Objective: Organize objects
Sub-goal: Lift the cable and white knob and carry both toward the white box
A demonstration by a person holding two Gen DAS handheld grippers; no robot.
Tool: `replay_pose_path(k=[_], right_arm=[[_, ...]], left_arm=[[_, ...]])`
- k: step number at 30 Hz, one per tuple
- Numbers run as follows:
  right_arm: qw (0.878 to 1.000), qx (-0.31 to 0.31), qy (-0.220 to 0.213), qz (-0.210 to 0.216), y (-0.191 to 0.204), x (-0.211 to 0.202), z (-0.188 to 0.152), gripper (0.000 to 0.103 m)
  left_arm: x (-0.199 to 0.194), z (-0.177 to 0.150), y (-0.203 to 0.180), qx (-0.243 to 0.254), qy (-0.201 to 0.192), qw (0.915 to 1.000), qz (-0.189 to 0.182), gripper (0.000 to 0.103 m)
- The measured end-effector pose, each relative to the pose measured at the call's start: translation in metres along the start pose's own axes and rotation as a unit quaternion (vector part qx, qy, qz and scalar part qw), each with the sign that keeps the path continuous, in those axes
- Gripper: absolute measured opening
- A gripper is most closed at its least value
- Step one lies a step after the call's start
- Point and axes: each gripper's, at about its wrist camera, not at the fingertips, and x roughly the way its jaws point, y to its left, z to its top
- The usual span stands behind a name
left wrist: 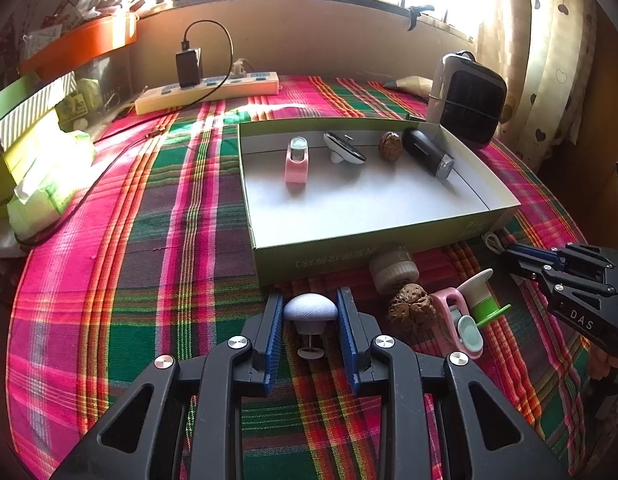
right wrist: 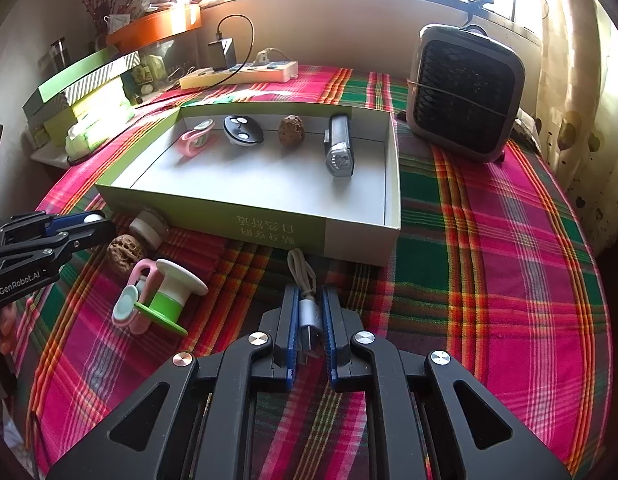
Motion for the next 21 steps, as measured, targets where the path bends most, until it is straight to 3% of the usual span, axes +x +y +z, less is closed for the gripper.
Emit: replay_pose_path(k=[21], right_arm=[[0.999,0.008,-0.035,0.018,0.002,-0.028,0.012,0.012]], left_arm=[[-0.023,0.017,-0.009,0.012,-0.022,0.9997,-0.003,0.024]])
